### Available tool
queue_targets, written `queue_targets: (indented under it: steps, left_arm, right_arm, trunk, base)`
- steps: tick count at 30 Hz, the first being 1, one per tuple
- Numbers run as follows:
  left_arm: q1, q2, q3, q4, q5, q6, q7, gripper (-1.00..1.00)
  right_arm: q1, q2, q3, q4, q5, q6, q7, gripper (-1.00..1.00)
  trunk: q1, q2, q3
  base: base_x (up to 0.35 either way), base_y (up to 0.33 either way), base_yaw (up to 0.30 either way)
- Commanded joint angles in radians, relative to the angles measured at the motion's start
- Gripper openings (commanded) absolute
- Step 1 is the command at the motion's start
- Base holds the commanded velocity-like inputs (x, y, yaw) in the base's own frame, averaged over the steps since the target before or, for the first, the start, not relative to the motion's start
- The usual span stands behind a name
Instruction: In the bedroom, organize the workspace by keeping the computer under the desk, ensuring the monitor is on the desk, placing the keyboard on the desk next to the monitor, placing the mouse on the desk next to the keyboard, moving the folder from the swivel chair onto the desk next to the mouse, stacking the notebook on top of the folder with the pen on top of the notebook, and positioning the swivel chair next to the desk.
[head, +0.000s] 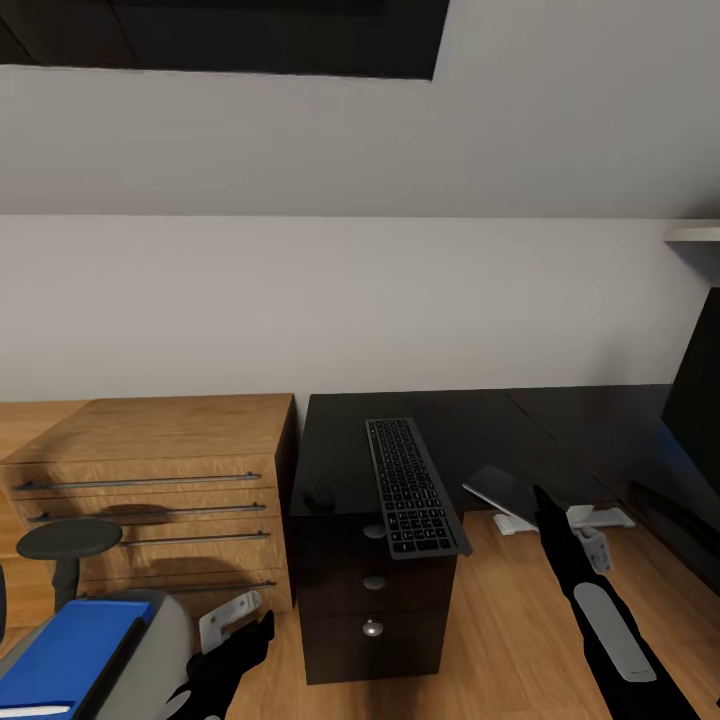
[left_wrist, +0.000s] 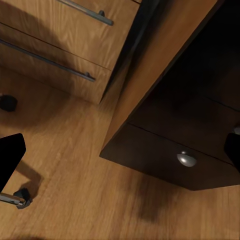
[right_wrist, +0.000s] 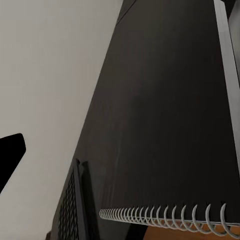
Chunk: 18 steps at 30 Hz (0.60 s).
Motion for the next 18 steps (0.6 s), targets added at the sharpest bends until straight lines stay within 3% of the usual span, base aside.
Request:
queue_targets:
  steps: [1, 18]
  left_arm:
    - [0.000, 0.000, -0.001, -0.001, 0.008, 0.002, 0.006, 1.00]
    - [0.000, 0.001, -0.001, 0.002, 0.007, 0.003, 0.004, 1.00]
  right_arm:
    - [0.000, 0.000, 0.001, 0.000, -0.011, -0.004, 0.001, 1.00]
    - [-0.001, 0.000, 0.002, 0.034, -0.011, -0.004, 0.001, 1.00]
  trunk:
    - [0.000, 0.000, -0.001]
    - [0.000, 0.000, -0.001]
  base:
    - [0.000, 0.000, 0.000]
    - [-0.084, 0.000, 0.000]
